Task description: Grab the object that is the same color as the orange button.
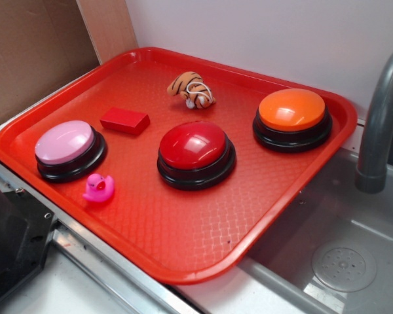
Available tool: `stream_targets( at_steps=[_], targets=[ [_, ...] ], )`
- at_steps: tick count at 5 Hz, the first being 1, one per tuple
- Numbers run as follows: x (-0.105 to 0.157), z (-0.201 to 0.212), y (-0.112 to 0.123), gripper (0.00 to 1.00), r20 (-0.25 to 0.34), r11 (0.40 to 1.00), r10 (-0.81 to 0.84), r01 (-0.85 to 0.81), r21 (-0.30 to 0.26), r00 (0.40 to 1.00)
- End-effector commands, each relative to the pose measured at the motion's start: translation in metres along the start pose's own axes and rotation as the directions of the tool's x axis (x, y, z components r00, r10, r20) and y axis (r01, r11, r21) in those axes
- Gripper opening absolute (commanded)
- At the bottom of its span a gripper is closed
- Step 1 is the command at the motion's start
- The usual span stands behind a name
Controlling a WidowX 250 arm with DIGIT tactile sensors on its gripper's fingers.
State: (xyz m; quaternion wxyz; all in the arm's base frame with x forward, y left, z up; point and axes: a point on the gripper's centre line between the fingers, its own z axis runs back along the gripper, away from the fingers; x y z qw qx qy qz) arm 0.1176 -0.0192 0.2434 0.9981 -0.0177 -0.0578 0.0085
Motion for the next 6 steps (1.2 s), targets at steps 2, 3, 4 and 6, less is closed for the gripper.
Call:
stream_targets(
  at_steps=[2, 3, 4, 6],
  targets=[
    [0.000, 0.000, 0.000, 1.00, 0.000, 1.000, 0.000, 0.000, 0.000, 1.000],
    [0.000, 0.000, 0.000, 1.00, 0.000, 1.000, 0.000, 0.000, 0.000, 1.000],
    [0.022, -0.017, 0.003, 1.00, 0.015, 0.996, -0.073, 0.072, 0.054, 0.997],
    [0.123, -0.013, -0.011, 1.00, 0.002, 0.988, -0.140, 0.140, 0.063, 0.990]
  ],
)
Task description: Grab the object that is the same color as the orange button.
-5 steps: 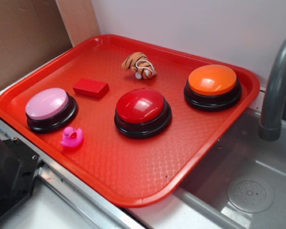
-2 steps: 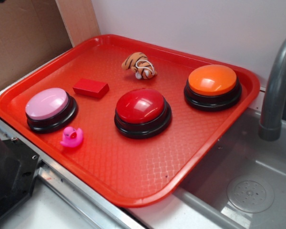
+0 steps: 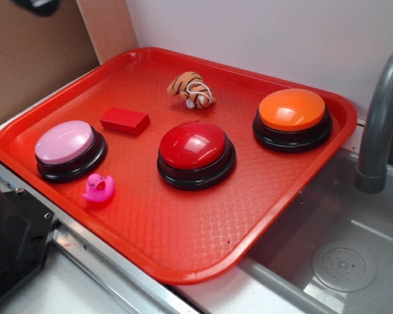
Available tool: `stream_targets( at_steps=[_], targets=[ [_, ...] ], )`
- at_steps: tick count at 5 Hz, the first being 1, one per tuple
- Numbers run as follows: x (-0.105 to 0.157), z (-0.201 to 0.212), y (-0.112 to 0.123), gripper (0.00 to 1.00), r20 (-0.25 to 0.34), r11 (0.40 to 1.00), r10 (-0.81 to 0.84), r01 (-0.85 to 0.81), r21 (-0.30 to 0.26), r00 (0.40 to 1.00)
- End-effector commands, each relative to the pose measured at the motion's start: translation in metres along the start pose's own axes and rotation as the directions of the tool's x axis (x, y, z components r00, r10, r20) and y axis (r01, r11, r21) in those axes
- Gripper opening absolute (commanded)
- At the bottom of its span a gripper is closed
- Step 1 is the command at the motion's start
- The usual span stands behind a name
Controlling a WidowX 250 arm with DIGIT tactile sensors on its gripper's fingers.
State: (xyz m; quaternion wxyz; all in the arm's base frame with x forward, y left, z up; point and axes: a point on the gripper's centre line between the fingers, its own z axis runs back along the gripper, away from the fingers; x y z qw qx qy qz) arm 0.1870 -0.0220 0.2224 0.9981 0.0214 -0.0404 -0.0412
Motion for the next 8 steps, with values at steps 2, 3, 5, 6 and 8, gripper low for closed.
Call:
stream_targets(
  at_steps=[2, 3, 5, 6, 8],
  targets=[
    [0.111, -0.033, 0.007, 1.00, -0.145, 0.928, -0.370, 0.371, -0.017, 0.918],
    [0.112, -0.046, 0.018, 1.00, -0.211, 0.803, -0.583, 0.597, 0.002, 0.785],
    [0.068, -0.062, 0.045, 1.00, -0.111, 0.426, -0.896, 0.903, 0.060, 0.430],
    [0.076, -0.097, 0.051, 1.00, -0.049, 0.197, -0.979, 0.979, 0.057, 0.200],
    [0.096, -0.146, 0.039, 1.00, 0.013, 0.188, -0.982, 0.981, 0.052, 0.188]
  ],
)
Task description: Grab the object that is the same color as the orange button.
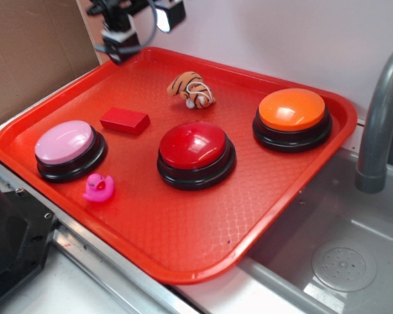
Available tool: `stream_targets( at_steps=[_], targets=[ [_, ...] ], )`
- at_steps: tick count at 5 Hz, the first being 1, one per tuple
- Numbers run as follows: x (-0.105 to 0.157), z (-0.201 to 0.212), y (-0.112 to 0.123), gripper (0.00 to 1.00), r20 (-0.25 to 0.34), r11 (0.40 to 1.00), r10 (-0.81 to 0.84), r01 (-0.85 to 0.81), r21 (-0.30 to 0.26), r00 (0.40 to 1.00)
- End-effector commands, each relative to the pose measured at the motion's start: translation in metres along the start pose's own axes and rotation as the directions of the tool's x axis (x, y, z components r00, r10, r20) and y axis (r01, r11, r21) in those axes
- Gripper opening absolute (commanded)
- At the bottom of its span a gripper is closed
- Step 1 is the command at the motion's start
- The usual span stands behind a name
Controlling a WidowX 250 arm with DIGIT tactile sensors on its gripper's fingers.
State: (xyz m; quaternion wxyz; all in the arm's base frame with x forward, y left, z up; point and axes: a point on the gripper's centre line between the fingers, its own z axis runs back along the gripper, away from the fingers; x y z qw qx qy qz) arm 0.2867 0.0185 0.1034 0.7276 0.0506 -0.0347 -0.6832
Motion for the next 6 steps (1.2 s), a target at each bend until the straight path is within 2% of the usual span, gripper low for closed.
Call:
stream_targets(
  at_steps=[1, 4, 5, 6],
  targets=[
    [0.010, -0.037, 0.015, 1.00, 0.007, 0.998, 0.066, -0.066, -0.003, 0.998],
    [0.031, -0.069, 0.032, 1.00, 0.014, 0.995, 0.077, -0.077, -0.057, 0.997],
    [0.028, -0.086, 0.026, 0.00, -0.004, 0.982, 0.137, -0.137, -0.128, 0.991],
    [0.024, -0.091, 0.020, 0.00, -0.007, 0.973, 0.180, -0.179, -0.149, 0.984]
  ],
)
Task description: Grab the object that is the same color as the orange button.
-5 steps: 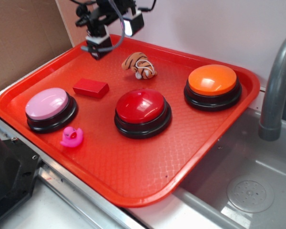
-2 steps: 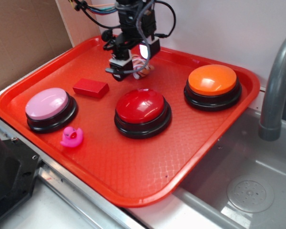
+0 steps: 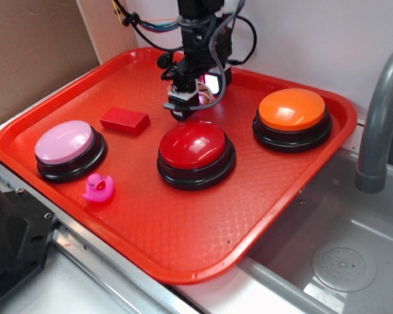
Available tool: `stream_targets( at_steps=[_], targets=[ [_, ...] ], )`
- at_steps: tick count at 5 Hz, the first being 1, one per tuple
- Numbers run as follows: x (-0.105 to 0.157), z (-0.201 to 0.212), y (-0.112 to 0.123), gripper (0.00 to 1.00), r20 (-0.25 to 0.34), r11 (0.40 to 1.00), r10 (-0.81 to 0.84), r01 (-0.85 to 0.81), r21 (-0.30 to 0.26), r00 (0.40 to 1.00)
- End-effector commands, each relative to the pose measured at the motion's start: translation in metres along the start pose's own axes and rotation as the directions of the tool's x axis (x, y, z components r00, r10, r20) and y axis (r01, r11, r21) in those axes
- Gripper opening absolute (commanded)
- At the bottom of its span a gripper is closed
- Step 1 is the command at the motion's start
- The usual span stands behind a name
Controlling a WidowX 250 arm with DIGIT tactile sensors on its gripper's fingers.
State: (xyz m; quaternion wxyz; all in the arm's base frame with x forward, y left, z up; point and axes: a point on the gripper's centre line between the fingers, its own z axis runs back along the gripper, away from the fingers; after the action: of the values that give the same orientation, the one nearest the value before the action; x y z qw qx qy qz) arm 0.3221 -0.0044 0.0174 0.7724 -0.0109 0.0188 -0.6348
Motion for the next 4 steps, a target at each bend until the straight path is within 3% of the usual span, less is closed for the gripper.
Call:
stream_targets(
  at_steps=[1, 2, 3, 4],
  targets=[
    [-0.008, 0.024, -0.028, 0.00, 0.039, 0.956, 0.294, -0.294, 0.003, 0.955],
    [-0.007, 0.072, -0.071, 0.00, 0.034, 0.852, 0.522, -0.523, 0.022, 0.852],
    [0.004, 0.120, -0.117, 0.00, 0.075, 0.698, 0.715, -0.716, -0.006, 0.696],
    [0.013, 0.170, -0.140, 0.00, 0.114, 0.501, 0.862, -0.865, -0.033, 0.495]
  ],
)
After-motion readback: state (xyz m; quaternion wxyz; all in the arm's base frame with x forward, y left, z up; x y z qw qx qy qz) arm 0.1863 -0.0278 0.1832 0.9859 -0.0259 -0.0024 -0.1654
